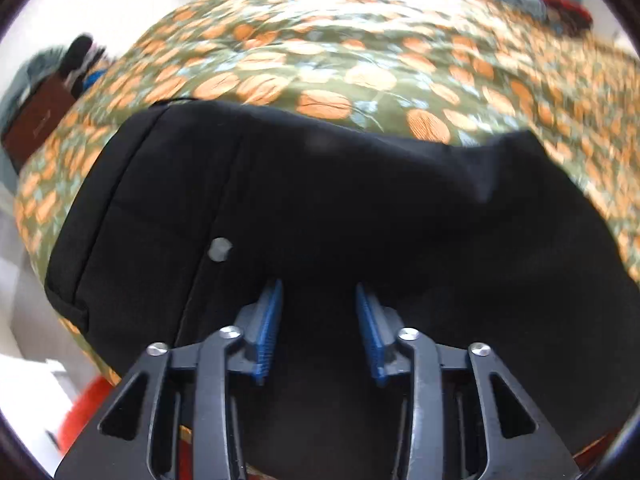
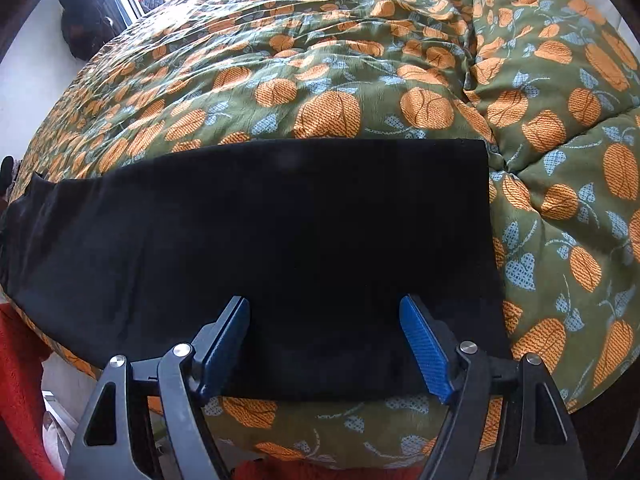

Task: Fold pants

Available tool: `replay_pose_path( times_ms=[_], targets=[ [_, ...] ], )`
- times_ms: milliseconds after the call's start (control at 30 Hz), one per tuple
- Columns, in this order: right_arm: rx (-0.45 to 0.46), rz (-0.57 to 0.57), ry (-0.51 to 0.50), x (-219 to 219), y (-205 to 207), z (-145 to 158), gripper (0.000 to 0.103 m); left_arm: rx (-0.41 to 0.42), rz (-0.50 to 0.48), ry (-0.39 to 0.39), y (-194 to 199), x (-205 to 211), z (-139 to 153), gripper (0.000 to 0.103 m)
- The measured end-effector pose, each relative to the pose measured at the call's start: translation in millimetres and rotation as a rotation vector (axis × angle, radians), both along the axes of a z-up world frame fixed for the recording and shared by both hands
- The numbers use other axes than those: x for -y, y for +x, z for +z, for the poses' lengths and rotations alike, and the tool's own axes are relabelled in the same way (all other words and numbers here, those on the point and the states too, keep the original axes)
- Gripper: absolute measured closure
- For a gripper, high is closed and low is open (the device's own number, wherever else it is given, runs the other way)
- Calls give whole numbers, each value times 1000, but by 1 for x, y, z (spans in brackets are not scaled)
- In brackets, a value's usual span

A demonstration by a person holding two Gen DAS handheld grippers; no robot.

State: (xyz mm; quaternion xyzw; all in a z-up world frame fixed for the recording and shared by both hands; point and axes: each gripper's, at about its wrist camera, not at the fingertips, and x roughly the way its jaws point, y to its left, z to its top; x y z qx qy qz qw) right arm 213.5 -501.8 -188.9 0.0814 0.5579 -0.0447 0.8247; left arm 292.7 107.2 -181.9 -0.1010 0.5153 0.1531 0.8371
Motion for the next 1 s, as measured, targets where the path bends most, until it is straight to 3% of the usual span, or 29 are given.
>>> replay_pose_path(
  times_ms=[67, 167, 300, 400, 500, 633, 767, 900, 1000],
  targets=[
    [5, -9, 19, 2, -4, -1, 26, 11, 18, -21, -14, -3, 9, 68],
    [12, -10, 26, 5, -6, -2, 25, 23, -5, -4, -18, 16, 26, 31],
    [9, -5, 16, 1, -6, -3, 23, 104, -185, -44, 6, 48, 42, 14],
    [6, -6, 27, 1, -5, -3, 20, 51, -254, -8, 43, 69, 23, 11],
    [11, -9, 40, 3, -4, -4, 19, -37, -183, 26, 67, 59, -5, 15],
    [16, -4, 38, 2, -6, -4, 19, 36, -160, -27, 52, 70, 22, 15],
    [13, 13, 24, 0, -7, -4, 18, 91, -328, -78, 32, 137, 52, 13],
    [14, 8, 34, 1, -5, -4, 16, 47, -614, -144, 17, 236, 55, 12],
    [8, 14, 21, -2, -5, -4, 15, 7, -771, -129, 18, 301, 45, 12]
  ],
)
